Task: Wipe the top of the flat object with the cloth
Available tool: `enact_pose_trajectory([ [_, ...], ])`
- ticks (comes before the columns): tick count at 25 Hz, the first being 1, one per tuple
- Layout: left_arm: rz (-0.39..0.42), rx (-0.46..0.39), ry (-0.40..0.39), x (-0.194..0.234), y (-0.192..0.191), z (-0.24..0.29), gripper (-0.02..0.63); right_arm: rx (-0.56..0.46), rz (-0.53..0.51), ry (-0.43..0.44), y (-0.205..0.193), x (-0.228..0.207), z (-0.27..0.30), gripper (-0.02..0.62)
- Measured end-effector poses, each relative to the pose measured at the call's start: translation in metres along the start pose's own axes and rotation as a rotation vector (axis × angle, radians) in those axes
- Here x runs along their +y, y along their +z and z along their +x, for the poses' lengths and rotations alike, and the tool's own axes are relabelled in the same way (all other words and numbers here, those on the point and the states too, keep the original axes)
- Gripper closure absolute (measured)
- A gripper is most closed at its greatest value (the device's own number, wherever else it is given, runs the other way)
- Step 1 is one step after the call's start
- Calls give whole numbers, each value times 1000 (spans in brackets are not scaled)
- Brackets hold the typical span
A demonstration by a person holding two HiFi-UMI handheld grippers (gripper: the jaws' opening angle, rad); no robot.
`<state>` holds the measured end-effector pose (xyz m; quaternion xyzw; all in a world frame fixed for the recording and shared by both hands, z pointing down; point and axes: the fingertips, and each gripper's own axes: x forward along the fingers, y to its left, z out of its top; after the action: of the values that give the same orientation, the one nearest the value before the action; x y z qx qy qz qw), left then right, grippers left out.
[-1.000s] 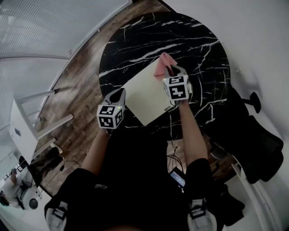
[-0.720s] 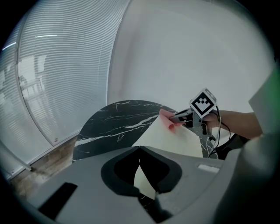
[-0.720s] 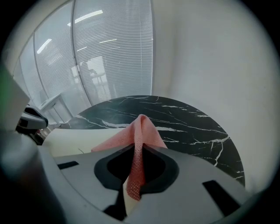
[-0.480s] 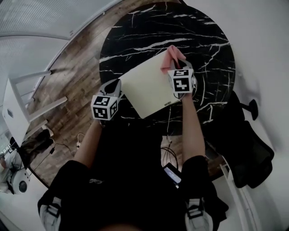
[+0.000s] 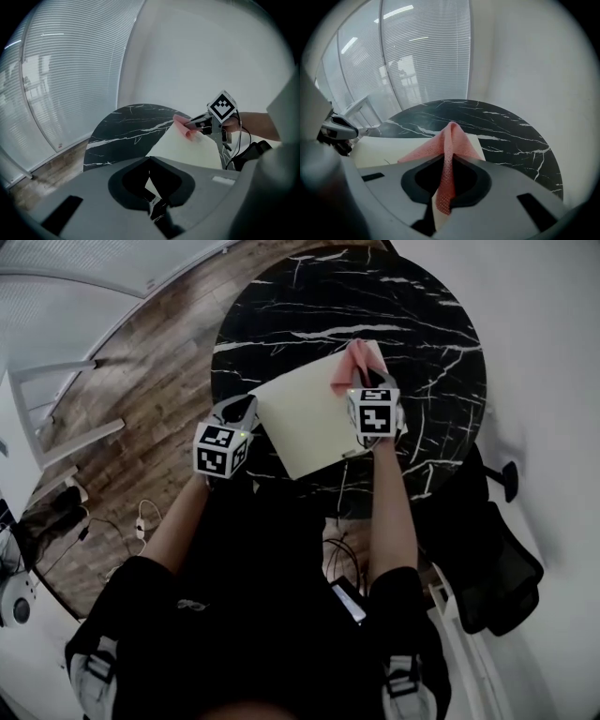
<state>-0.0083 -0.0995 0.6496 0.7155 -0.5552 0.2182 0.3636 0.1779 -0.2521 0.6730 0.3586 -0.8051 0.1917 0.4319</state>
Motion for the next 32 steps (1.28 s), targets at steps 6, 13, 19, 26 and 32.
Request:
enact_pose_trajectory([
  [6, -7, -8, -12, 3, -3, -2, 606, 13, -23, 8, 1, 17, 0, 574],
  [13, -13, -20, -16, 11, -6, -7, 606, 19, -60, 0, 1, 36, 2, 574],
  [19, -15, -15, -13, 21, -15, -17, 606, 27, -95, 16, 1, 57, 2, 575],
  [26, -19, -17, -23, 28, -23, -28, 606, 31, -129, 42, -2, 93, 3, 575],
  [32, -27, -21, -36, 35, -32, -37, 606, 28, -135, 42, -1, 114, 3, 575],
])
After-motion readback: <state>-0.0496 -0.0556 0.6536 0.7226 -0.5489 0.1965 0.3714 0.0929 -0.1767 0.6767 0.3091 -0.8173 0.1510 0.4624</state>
